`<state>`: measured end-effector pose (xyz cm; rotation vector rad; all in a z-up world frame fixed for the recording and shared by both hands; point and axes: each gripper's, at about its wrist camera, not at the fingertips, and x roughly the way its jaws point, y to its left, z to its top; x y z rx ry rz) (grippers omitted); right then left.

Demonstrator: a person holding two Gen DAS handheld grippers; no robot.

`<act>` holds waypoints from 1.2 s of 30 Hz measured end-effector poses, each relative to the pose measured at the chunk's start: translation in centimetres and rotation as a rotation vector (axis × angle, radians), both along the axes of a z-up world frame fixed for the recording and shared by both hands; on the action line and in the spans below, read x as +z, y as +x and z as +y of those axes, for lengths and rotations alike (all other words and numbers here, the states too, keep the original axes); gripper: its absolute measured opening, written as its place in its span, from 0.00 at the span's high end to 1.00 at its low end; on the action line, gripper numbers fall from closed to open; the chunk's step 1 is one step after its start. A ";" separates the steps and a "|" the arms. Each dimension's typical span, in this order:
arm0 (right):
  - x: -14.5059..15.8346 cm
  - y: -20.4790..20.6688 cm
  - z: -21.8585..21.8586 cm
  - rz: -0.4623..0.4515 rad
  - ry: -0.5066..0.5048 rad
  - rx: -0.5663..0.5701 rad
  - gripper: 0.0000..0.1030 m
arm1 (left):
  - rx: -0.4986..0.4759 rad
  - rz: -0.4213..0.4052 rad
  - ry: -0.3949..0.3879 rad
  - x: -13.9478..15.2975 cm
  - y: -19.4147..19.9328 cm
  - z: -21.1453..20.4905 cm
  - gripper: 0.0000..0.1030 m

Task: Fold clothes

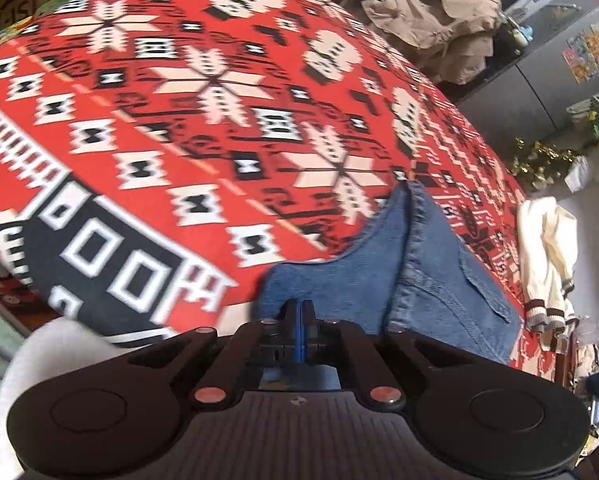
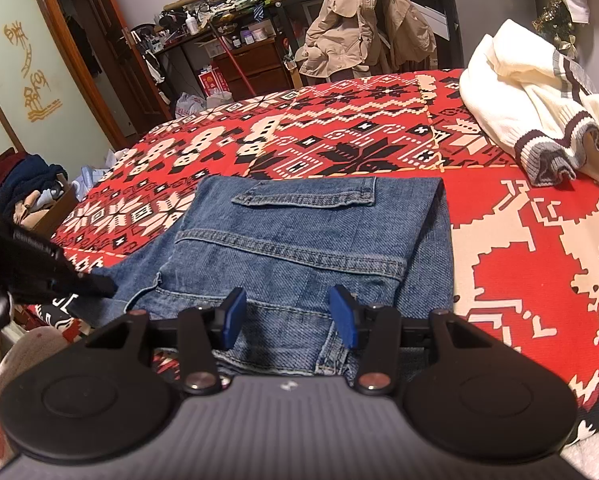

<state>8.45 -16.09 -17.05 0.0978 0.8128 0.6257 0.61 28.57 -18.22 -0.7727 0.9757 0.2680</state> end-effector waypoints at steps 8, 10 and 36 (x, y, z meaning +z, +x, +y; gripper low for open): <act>-0.1 -0.1 0.1 -0.002 -0.002 0.004 0.49 | -0.035 -0.003 0.063 0.6 -0.5 0.0 0.97; -0.1 -0.1 0.1 -0.002 -0.002 0.004 0.49 | -0.046 0.010 0.166 1.0 -0.5 -0.5 0.96; -0.2 -0.3 0.3 -0.018 -0.003 0.011 0.43 | -0.094 -0.021 -0.006 0.3 -2.0 0.5 0.97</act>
